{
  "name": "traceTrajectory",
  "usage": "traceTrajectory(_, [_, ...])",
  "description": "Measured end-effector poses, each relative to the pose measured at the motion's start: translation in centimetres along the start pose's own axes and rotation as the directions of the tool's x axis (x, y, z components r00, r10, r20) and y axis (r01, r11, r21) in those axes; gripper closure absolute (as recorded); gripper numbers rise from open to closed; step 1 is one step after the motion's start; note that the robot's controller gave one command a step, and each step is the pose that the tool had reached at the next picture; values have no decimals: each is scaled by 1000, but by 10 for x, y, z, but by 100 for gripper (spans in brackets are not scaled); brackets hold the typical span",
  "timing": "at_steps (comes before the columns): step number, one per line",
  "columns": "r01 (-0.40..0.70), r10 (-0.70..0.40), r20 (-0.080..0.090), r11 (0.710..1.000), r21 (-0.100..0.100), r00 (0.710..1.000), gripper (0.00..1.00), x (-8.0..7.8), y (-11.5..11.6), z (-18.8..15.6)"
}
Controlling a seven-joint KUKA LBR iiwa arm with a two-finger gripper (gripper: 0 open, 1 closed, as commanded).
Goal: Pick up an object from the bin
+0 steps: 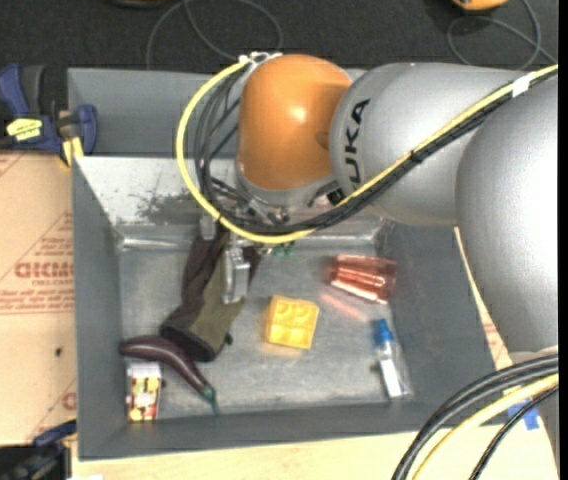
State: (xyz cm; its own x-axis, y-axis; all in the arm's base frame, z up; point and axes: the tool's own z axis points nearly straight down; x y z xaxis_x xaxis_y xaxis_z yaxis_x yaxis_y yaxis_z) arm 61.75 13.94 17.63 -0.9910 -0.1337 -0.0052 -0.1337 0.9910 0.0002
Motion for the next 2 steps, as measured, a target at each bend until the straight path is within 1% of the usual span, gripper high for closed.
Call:
traceTrajectory(1, [304, -304, -2, 953, -1, 953, 0, 3, -25, 15])
traceTrajectory(2, [570, -570, 5, 822, 4, 822, 0, -14, -19, 50])
